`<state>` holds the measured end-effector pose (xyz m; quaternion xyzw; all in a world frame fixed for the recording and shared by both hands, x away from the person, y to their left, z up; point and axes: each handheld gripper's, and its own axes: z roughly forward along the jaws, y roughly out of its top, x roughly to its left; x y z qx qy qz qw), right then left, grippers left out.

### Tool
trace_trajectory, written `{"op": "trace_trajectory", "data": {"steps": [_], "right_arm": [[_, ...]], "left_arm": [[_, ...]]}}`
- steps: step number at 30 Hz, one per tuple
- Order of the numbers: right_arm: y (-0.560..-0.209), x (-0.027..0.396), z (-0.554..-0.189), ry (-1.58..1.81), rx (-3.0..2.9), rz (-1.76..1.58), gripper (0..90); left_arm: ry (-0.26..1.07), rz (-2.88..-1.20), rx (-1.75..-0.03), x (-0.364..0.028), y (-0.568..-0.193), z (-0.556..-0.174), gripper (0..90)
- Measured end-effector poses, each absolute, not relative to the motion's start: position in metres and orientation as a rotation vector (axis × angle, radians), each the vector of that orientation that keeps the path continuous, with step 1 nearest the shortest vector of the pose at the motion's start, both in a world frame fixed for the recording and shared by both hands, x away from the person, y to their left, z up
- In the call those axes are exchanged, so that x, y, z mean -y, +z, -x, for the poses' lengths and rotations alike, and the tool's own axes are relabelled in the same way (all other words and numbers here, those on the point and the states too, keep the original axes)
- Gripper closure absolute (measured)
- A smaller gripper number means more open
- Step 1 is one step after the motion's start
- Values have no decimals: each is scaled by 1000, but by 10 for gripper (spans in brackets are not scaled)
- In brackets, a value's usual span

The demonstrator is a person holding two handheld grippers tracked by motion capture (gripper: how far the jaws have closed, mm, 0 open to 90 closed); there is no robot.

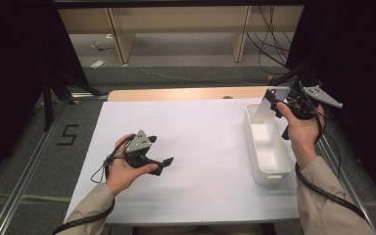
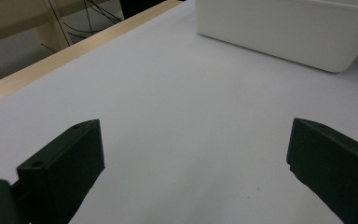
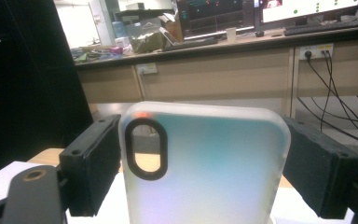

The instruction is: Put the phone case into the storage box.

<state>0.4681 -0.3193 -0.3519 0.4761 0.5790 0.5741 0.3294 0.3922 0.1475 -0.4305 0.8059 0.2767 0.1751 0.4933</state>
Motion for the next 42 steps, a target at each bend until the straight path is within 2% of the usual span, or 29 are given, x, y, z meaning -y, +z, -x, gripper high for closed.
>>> {"op": "trace_trajectory", "data": {"steps": [42], "right_arm": [[-360,314,-475,1414,-1596,-1210,183]], "left_arm": [[424,-1959,-667,-147,-432,-392,36]]}}
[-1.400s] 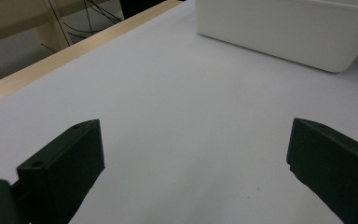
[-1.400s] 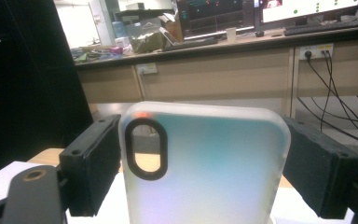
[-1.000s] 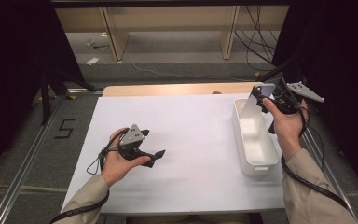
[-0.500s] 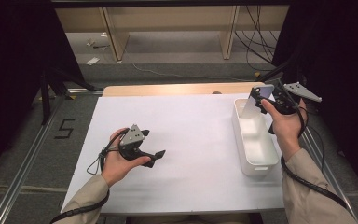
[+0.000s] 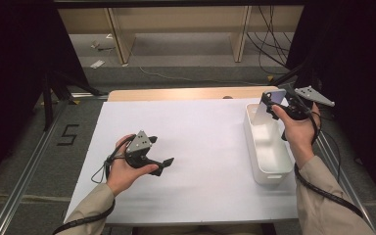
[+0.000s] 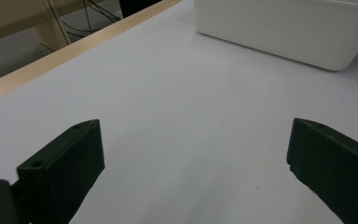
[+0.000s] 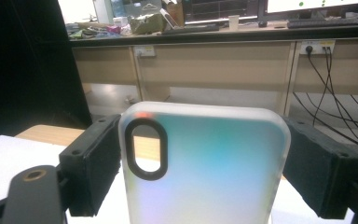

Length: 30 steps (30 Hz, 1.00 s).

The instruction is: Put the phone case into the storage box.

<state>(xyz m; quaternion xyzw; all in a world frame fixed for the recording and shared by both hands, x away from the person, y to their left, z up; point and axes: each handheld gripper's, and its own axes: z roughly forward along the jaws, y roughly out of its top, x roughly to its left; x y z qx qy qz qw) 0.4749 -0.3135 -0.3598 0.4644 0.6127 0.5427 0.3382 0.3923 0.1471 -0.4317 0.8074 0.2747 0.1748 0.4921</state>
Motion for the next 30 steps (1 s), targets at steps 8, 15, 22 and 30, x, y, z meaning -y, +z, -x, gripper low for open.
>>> {"op": "trace_trajectory", "data": {"steps": [8,15,22,30], "right_arm": [[-360,312,-477,1405,-1607,-1198,183],[-361,311,-480,1394,-1612,-1196,183],[-361,310,-482,1390,-1616,-1191,183],[-362,310,-486,1382,-1615,-1193,183]], "left_arm": [[425,-1960,-666,-147,-431,-392,36],[425,-1958,-668,-147,-431,-392,36],[425,-1957,-667,-147,-431,-392,35],[427,-1958,-667,-147,-431,-392,35]]}}
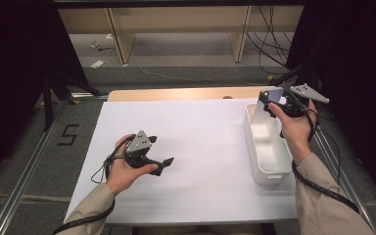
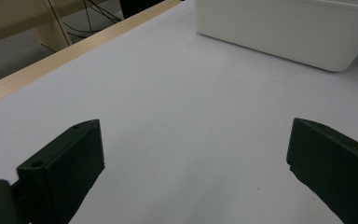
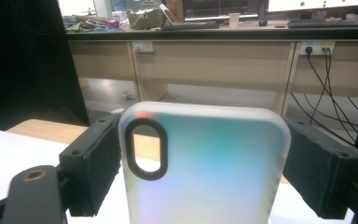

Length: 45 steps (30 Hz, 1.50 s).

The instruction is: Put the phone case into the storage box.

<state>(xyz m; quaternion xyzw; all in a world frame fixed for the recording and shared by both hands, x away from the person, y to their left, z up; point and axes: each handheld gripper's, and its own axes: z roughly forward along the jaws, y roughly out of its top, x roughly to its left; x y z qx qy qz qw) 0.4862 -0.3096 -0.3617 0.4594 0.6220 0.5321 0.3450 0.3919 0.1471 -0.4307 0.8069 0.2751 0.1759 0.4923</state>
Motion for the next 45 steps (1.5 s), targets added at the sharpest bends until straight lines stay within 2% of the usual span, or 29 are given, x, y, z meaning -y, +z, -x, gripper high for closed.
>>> {"op": "trace_trajectory", "data": {"steps": [45], "right_arm": [[-365,307,-497,1363,-1619,-1199,183]], "left_arm": [[429,-1954,-667,-147,-430,-392,35]]}}
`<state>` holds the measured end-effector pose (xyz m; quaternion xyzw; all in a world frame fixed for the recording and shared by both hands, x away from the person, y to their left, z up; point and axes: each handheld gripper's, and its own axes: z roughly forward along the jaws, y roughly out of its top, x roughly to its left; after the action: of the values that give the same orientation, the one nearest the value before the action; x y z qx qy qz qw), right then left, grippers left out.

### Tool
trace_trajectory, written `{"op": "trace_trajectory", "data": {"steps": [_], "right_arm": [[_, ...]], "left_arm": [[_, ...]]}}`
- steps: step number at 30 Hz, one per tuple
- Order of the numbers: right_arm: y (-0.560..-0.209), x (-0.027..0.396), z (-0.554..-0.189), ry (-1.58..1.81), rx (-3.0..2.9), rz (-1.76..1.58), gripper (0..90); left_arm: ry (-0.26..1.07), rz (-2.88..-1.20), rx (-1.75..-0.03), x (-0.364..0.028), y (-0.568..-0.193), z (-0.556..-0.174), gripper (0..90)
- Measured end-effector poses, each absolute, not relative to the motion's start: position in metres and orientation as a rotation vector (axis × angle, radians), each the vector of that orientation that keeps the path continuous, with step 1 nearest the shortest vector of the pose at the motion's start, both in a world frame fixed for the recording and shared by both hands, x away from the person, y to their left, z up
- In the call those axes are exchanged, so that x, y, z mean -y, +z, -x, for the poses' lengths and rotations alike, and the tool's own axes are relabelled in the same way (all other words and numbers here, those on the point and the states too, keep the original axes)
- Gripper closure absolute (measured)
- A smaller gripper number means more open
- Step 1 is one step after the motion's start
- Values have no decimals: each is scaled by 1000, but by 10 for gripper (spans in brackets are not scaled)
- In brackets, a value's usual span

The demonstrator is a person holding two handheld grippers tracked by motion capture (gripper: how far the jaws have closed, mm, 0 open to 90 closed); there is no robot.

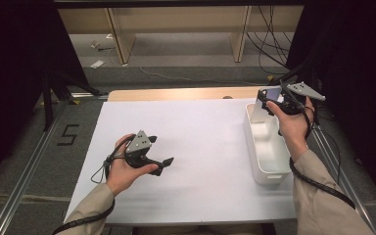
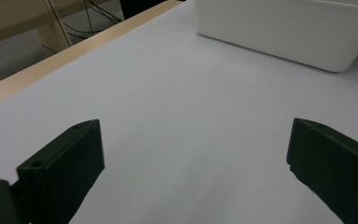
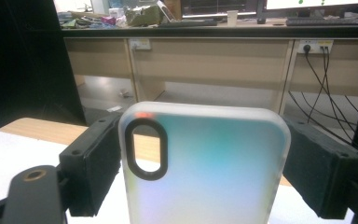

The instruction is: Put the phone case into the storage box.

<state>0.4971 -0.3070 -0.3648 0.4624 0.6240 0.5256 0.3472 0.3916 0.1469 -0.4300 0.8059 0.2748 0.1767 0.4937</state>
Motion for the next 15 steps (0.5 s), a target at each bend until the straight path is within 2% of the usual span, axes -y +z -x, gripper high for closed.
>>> {"op": "trace_trajectory", "data": {"steps": [15], "right_arm": [[-365,306,-501,1359,-1619,-1204,183]], "left_arm": [[428,-1953,-667,-147,-430,-392,35]]}}
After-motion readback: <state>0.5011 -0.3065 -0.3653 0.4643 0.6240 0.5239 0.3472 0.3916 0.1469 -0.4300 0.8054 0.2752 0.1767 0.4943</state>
